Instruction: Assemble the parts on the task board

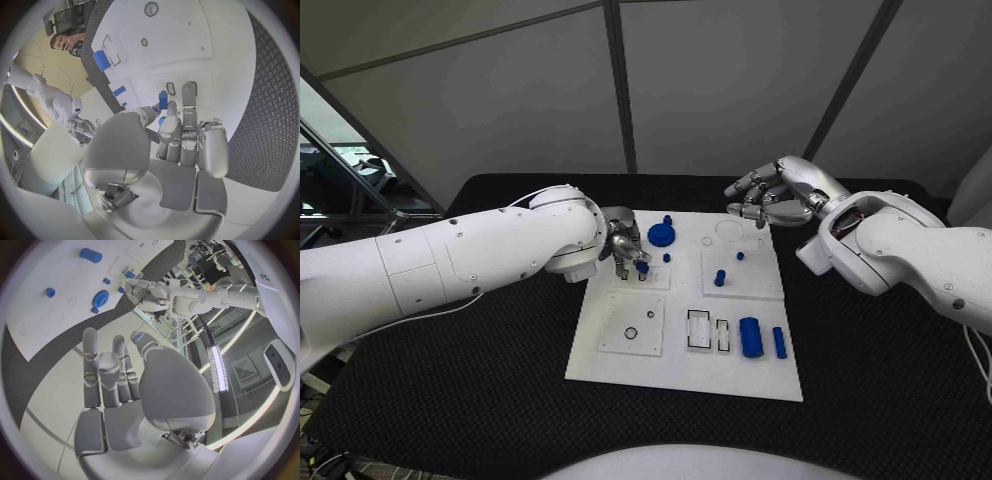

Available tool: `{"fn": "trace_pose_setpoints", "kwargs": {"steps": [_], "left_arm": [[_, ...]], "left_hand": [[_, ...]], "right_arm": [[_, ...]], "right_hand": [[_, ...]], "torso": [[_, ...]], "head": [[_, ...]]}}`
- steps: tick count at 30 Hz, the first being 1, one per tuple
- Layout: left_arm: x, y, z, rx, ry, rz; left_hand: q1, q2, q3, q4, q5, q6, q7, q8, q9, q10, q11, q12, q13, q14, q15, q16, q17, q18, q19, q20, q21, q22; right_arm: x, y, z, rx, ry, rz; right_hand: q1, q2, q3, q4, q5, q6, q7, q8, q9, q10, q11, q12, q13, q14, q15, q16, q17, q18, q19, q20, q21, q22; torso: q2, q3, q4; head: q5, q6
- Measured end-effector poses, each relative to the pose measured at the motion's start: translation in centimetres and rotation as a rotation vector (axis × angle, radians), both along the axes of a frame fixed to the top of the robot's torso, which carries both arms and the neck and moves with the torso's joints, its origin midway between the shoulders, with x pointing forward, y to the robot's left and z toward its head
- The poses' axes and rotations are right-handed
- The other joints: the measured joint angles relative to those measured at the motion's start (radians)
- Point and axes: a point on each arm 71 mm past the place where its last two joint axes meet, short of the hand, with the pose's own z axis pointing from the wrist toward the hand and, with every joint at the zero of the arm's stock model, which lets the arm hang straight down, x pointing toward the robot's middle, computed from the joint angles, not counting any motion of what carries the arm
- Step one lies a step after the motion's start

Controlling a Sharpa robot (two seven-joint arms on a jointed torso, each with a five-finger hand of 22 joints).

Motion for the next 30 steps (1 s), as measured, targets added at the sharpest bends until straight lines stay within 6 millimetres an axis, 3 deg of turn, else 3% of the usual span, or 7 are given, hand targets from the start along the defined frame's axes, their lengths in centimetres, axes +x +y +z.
{"fn": "trace_pose_setpoints", "kwargs": {"steps": [30], "left_arm": [[-0.09,0.32,-0.99,0.008,-0.004,0.017]], "left_hand": [[-0.003,0.005,0.002,0.001,-0.001,0.002,0.002,0.003,0.002,-0.001,0.002,0.0,-0.004,0.0,0.0,0.0,0.001,0.0,0.0,0.0,0.0,0.0]], "right_arm": [[0.07,-0.02,-0.03,-0.003,-0.002,0.001]], "right_hand": [[0.0,0.0,0.0,0.0,0.0,0.0,0.0,0.0,0.0,0.0,0.0,0.0,0.0,0.0,0.0,0.0,0.0,0.0,0.0,0.0,0.0,-0.001]], "torso": [[0.0,0.0001,-0.0006]], "head": [[-0.001,-0.007]]}}
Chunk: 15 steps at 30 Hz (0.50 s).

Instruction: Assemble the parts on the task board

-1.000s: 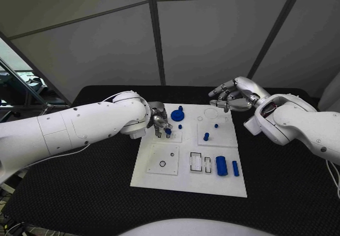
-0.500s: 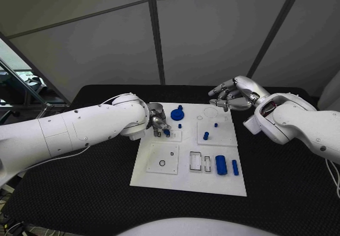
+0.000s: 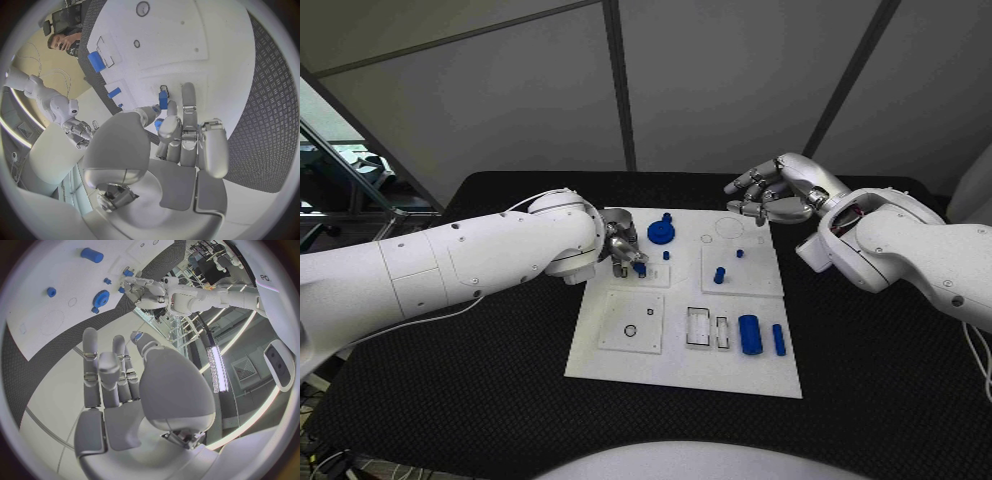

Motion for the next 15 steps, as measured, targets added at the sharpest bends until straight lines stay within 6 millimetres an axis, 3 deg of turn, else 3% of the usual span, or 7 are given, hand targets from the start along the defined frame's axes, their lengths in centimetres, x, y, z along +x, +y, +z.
{"fn": "trace_pose_setpoints", "kwargs": {"steps": [15], "left_arm": [[-0.14,0.09,-0.03,0.004,0.006,-0.005]], "left_hand": [[-0.009,0.002,0.013,-0.011,0.0,0.002,0.002,0.004,0.005,0.006,-0.002,0.0,0.002,0.003,-0.003,-0.003,0.001,0.0,0.0,0.0,0.0,0.0]], "right_arm": [[0.11,0.03,-0.05,-0.001,0.001,0.0]], "right_hand": [[0.0,0.0,0.0,0.0,0.0,0.0,0.0,0.0,-0.001,0.0,0.0,0.0,-0.001,0.0,0.0,0.0,0.0,0.0,0.0,0.0,0.0,-0.001]], "torso": [[0.0,0.0,0.0]], "head": [[0.0,-0.003]]}}
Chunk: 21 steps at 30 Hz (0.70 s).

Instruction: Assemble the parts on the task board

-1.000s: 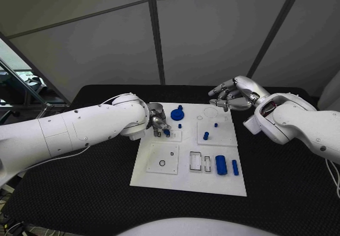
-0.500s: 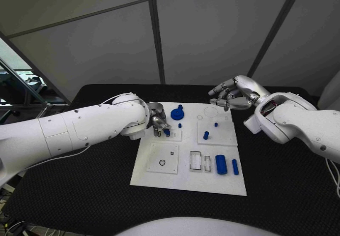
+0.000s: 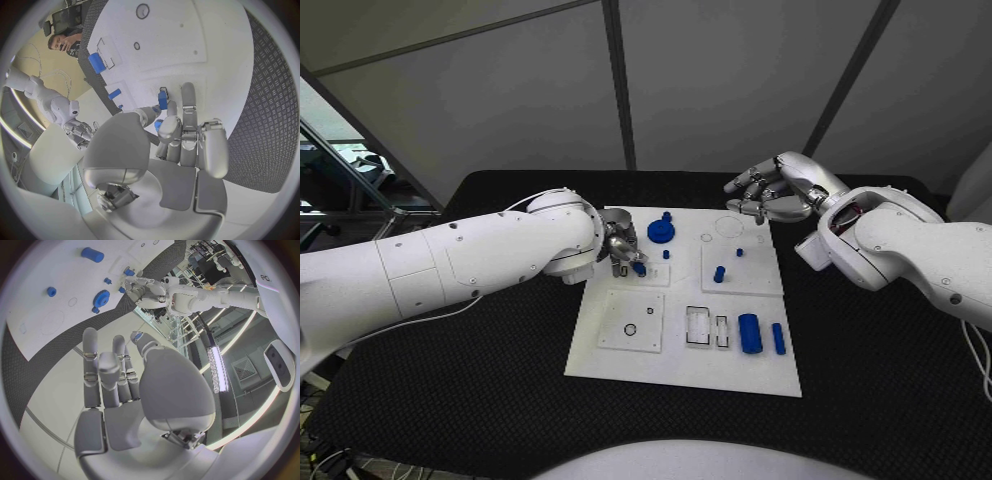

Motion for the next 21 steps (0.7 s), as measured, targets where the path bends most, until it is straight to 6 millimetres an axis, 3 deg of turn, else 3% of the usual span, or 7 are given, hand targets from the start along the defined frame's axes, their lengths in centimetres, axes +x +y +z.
{"fn": "trace_pose_setpoints", "kwargs": {"steps": [21], "left_arm": [[-0.18,-0.01,-0.01,0.006,0.008,-0.008]], "left_hand": [[-0.016,-0.008,0.017,-0.017,-0.004,0.003,-0.002,0.0,0.002,0.004,-0.001,0.004,0.002,0.003,0.004,0.0,0.002,0.0,0.0,0.0,0.0,0.0]], "right_arm": [[0.1,0.08,-0.06,-0.001,0.003,0.002]], "right_hand": [[0.0,0.0,0.0,0.0,0.0,0.0,0.0,0.0,0.0,0.0,0.0,0.0,0.0,0.0,0.0,0.0,0.0,0.0,0.0,0.0,0.0,0.0]], "torso": [[0.0,0.0,0.0]], "head": [[0.001,-0.003]]}}
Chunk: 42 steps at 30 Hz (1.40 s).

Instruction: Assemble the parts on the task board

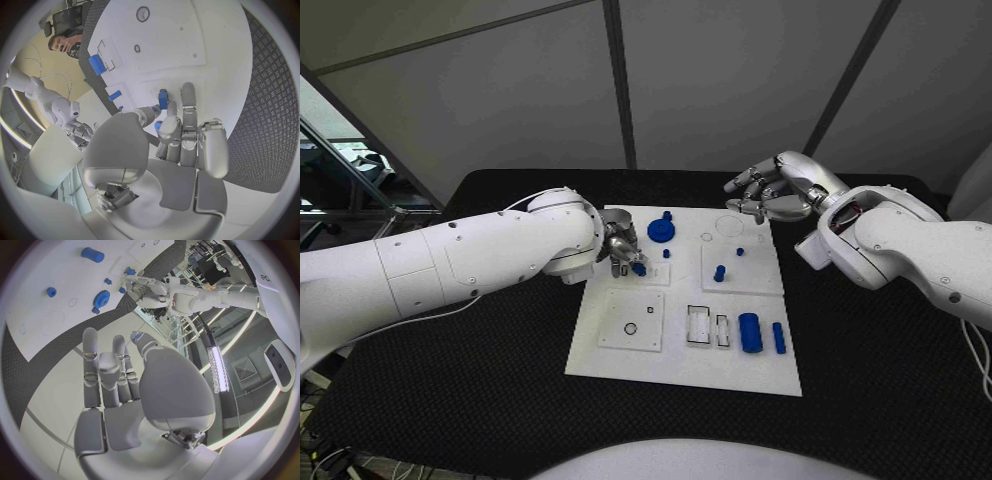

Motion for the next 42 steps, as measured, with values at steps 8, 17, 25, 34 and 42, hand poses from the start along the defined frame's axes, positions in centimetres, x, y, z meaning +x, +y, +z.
{"fn": "trace_pose_setpoints", "kwargs": {"steps": [8,17,25,34,42], "left_arm": [[-0.02,0.01,-0.01,0.002,0.003,-0.001],[-0.02,0.0,0.01,0.002,0.003,-0.001],[0.01,0.01,0.03,0.002,0.002,0.0],[0.04,0.03,0.06,0.002,0.0,0.001],[0.02,0.04,-0.02,0.004,0.002,0.001]], "left_hand": [[-0.021,-0.003,0.013,-0.017,-0.002,0.007,-0.007,0.005,0.002,0.002,-0.001,0.0,0.001,0.0,0.0,0.0,0.002,0.0,0.0,0.0,0.0,0.0],[-0.038,-0.007,0.013,-0.028,-0.003,0.009,-0.009,0.004,0.003,0.002,-0.001,0.0,-0.004,0.0,0.0,-0.004,0.004,0.0,0.0,0.0,0.0,0.0],[-0.071,-0.008,-0.017,-0.039,-0.002,0.016,-0.015,-0.003,-0.001,0.002,-0.001,0.0,-0.006,0.003,-0.003,-0.004,0.008,0.0,0.0,0.0,0.0,0.0],[-0.094,-0.013,-0.109,-0.008,-0.002,0.03,-0.013,-0.015,-0.009,0.004,-0.003,0.0,-0.006,0.003,-0.003,-0.008,0.013,0.0,0.0,0.0,0.0,0.0],[-0.105,-0.01,-0.168,0.013,-0.002,0.034,-0.009,-0.02,-0.011,0.003,-0.003,0.0,-0.008,0.003,-0.003,-0.012,0.017,0.0,0.0,0.0,0.0,0.0]], "right_arm": [[0.01,0.06,-0.02,-0.001,0.001,0.002],[0.0,0.09,-0.02,-0.002,0.002,0.004],[0.0,0.09,-0.02,-0.003,0.002,0.004],[0.0,0.09,-0.02,-0.003,0.002,0.004],[0.0,0.04,-0.02,-0.004,0.002,0.003]], "right_hand": [[0.0,0.0,0.0,0.0,0.0,0.0,0.0,0.0,0.0,0.0,0.0,0.0,-0.001,0.0,0.0,-0.006,0.0,0.0,0.0,0.0,-0.002,-0.001],[0.0,0.0,0.0,0.0,0.0,0.0,0.0,0.0,0.0,0.0,0.0,0.0,-0.001,0.0,0.0,-0.006,0.0,0.0,0.0,0.0,-0.004,-0.002],[0.0,0.0,0.003,0.003,0.0,0.0,0.0,0.0,0.0,0.0,0.0,0.0,-0.002,0.0,0.0,-0.006,0.0,0.0,0.0,0.0,-0.004,-0.003],[0.0,0.0,0.003,0.003,0.0,0.0,0.0,0.0,0.0,0.0,0.0,0.0,-0.003,0.0,0.0,-0.006,0.0,0.0,0.0,0.0,-0.004,-0.004],[0.0,0.0,0.003,0.003,0.0,0.0,0.0,0.0,0.0,0.0,0.0,0.0,-0.004,0.0,0.0,-0.006,0.0,0.0,0.0,0.0,-0.004,-0.004]], "torso": [[0.0,0.0003,-0.0001],[0.0,0.0005,-0.0001],[0.0,0.0005,-0.0001],[0.0,0.0003,-0.0002],[0.0,0.0002,-0.0002]], "head": [[-0.001,-0.001],[-0.001,0.0],[-0.001,0.002],[-0.003,0.002],[-0.003,0.002]]}}
